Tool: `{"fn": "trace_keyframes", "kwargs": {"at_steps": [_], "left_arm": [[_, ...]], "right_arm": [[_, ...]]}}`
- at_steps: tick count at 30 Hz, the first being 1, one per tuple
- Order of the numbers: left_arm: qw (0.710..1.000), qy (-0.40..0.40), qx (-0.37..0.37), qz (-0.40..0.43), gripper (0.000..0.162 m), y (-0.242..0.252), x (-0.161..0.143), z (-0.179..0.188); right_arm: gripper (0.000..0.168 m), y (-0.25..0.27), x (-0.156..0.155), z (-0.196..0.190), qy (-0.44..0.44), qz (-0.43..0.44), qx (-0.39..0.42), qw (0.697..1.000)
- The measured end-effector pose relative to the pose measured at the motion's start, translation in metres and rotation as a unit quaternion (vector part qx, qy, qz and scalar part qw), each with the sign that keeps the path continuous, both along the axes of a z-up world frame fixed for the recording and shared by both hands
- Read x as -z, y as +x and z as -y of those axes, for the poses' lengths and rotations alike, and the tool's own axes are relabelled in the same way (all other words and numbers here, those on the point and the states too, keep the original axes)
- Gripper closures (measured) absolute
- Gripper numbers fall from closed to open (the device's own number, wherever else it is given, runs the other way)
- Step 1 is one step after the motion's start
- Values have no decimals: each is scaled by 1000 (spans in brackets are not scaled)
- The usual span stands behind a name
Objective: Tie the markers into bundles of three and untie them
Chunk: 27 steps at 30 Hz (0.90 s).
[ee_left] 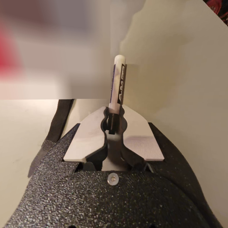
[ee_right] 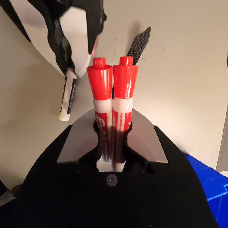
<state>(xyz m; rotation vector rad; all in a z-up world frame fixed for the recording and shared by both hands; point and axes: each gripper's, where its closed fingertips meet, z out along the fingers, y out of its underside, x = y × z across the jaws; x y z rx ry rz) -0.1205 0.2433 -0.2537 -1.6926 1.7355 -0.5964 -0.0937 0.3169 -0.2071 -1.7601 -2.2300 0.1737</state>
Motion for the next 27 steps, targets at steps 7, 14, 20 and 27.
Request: {"fn": "trace_keyframes", "kwargs": {"at_steps": [7,14,20,27], "left_arm": [[990,-43,-78,113,144,-27,-47,2],[970,-29,-179,159,144,-45,-103,-19],[969,-24,-231,87,144,-36,-85,-26],[962,-13,-271,42,144,-31,-81,-30]], "right_arm": [[128,8,11,-6,-9,24,8,1000],[128,12,23,2,-23,57,-4,998],[128,10,32,6,-33,70,-9,997],[128,9,37,10,-37,78,-16,996]]}}
